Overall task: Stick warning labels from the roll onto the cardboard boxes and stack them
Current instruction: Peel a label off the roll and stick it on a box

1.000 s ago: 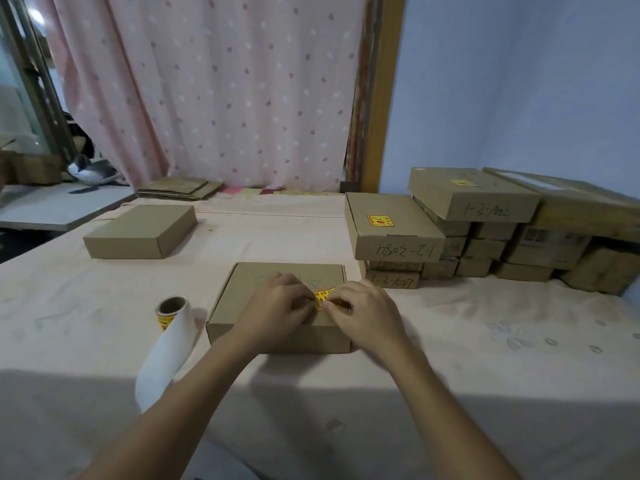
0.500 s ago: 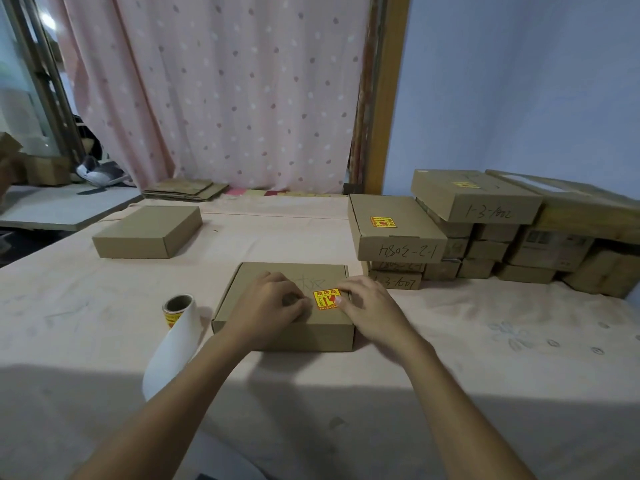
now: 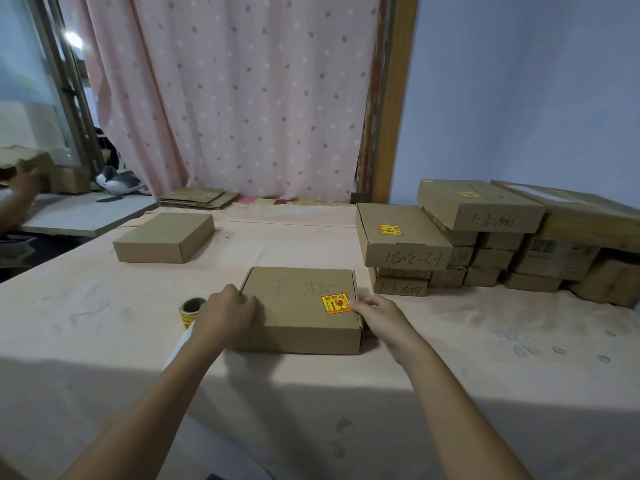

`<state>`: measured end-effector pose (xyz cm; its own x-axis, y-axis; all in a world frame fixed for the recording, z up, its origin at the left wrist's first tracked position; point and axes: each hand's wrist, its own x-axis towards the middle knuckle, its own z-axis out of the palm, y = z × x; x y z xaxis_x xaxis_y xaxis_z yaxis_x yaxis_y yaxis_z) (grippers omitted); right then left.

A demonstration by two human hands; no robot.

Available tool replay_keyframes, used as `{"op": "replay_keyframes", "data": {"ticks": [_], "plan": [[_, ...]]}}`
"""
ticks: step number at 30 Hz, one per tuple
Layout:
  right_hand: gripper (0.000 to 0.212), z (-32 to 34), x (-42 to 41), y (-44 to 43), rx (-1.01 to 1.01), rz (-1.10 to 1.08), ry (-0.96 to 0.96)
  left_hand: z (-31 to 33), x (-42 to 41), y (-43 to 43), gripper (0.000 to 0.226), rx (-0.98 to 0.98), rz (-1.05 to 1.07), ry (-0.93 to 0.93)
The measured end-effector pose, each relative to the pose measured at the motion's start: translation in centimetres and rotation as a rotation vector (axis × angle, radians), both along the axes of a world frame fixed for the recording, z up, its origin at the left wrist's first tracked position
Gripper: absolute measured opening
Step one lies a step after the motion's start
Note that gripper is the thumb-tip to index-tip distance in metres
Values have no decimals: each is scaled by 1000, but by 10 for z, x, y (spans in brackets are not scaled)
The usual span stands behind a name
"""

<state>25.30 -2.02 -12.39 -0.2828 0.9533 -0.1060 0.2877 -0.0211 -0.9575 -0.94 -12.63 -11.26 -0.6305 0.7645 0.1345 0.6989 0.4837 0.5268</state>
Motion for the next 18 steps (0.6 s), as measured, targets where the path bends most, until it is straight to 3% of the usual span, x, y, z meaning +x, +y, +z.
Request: {"op": "replay_keyframes", "data": {"ticks": [3,7,10,15,18], "plan": [[29,6,-3,-1,-142,66,131,8,-6,-5,26,67,44,3],[34,18,-13,-7,-239,133,232,23,-20,-15,24,315,105,-72],[53,29,-22,-11,-258,180,315,37,-24,-20,28,483,97,-118],[44,59,-22,-20,-178,190,439,67,-23,-19,17,771,119,-485],[43,74,-19,-21,-103,148,489,78,-13,-10,22,913,178,-694]]}}
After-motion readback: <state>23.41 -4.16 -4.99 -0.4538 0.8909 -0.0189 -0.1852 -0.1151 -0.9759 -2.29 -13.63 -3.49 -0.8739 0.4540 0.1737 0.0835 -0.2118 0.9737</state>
